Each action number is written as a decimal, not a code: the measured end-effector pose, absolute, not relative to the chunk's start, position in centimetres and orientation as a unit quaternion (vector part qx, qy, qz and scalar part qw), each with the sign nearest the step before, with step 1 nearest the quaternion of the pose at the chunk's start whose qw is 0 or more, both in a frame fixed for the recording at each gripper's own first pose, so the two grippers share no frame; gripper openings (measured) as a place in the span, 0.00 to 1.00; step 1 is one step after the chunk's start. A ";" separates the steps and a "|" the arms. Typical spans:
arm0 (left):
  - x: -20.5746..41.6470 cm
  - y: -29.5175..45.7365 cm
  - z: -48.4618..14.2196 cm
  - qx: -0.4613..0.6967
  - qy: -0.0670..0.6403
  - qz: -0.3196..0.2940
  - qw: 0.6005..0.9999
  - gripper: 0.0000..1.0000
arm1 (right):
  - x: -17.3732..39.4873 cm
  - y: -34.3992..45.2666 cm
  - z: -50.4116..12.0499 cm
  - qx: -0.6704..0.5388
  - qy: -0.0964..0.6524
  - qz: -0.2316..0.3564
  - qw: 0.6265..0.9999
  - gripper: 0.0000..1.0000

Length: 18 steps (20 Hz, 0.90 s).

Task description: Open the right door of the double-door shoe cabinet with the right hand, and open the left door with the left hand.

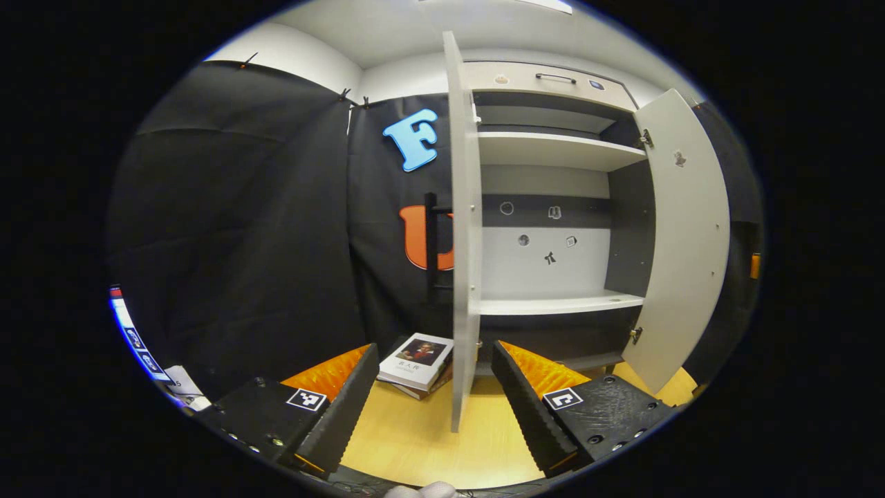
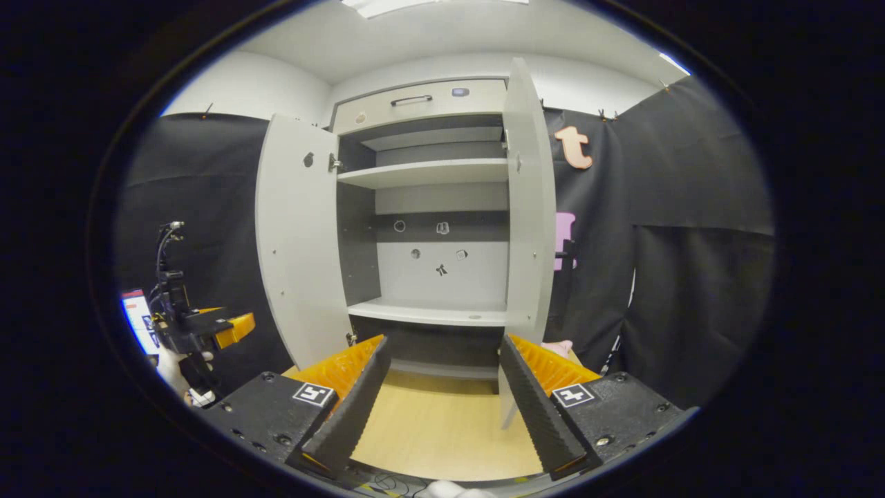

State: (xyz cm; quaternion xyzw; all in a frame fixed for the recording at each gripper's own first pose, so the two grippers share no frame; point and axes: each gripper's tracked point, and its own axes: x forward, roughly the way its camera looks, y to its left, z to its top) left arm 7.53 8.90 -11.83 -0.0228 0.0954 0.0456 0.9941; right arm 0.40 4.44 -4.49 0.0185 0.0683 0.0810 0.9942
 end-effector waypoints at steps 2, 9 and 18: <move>6.2 5.6 -10.2 -0.027 0.088 0.026 0.995 0.98 | -0.1 3.5 -3.5 0.018 0.058 0.083 0.995 0.99; 2.3 -4.2 -4.0 -0.044 0.058 -0.043 0.996 0.97 | -2.8 0.3 -0.7 0.025 0.024 0.072 0.997 0.99; -1.2 -5.9 -0.1 -0.020 0.035 -0.039 0.998 0.97 | -4.8 -2.9 -0.6 0.038 0.020 0.045 0.998 0.99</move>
